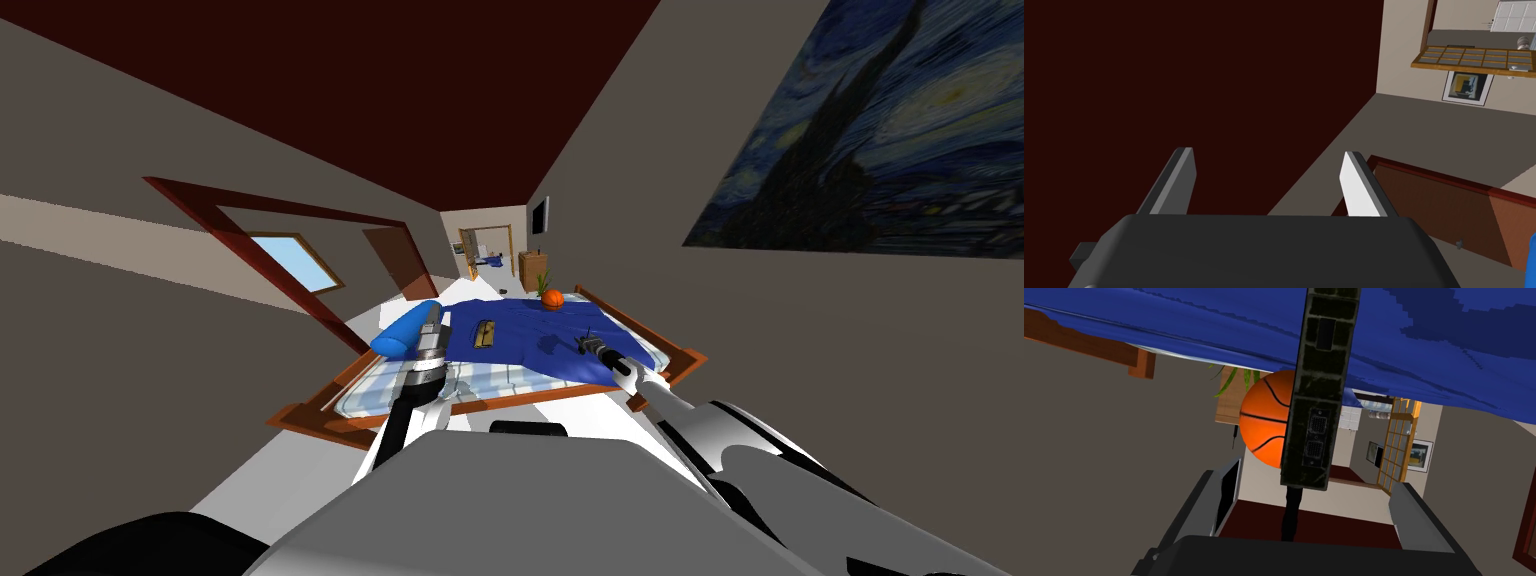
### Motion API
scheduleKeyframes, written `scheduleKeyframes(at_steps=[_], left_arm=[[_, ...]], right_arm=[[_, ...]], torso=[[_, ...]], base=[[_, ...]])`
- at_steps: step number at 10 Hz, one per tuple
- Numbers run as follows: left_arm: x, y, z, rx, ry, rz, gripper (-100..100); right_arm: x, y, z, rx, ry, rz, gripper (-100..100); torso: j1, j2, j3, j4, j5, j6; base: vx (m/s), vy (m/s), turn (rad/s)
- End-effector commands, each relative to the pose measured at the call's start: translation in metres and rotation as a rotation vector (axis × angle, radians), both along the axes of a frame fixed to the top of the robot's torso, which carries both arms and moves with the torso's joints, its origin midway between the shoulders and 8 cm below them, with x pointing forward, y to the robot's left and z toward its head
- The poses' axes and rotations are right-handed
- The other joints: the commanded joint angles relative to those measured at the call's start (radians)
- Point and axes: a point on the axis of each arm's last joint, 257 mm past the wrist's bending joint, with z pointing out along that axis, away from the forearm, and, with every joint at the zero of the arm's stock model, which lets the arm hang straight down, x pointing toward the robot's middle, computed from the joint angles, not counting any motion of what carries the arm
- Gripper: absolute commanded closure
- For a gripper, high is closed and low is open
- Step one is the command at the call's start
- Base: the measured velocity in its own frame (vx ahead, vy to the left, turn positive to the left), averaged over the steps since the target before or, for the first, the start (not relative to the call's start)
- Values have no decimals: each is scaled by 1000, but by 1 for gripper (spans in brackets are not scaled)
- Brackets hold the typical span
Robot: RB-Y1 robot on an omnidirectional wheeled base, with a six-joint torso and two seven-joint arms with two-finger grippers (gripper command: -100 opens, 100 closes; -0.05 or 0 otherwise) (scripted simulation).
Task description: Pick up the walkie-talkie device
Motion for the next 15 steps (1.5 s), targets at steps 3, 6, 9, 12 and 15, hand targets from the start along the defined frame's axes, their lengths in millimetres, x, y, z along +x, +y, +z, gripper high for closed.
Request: scheduleKeyframes(at_steps=[3,6,9,12,15], left_arm=[[0,0,0,0,0,0,0],[0,0,0,0,0,0,0],[0,0,0,0,0,0,0],[0,0,0,0,0,0,0],[0,0,0,0,0,0,0]], right_arm=[[1,0,1,1,-2,-1,100],[1,1,2,4,-4,1,0],[-6,11,-10,5,15,-7,100],[-12,21,-16,10,22,-15,100],[-37,24,-39,10,69,-63,100]], torso=[[1,0,-1,-1,0,-1],[1,-2,-2,-2,0,0],[-4,-3,-6,-8,-6,-2],[-7,-7,-12,-17,-12,-1],[-8,-10,-14,-17,-13,-2]], base=[[0,0,0],[0,0,0],[-6,-55,87],[-10,-54,81],[-12,-63,135]])
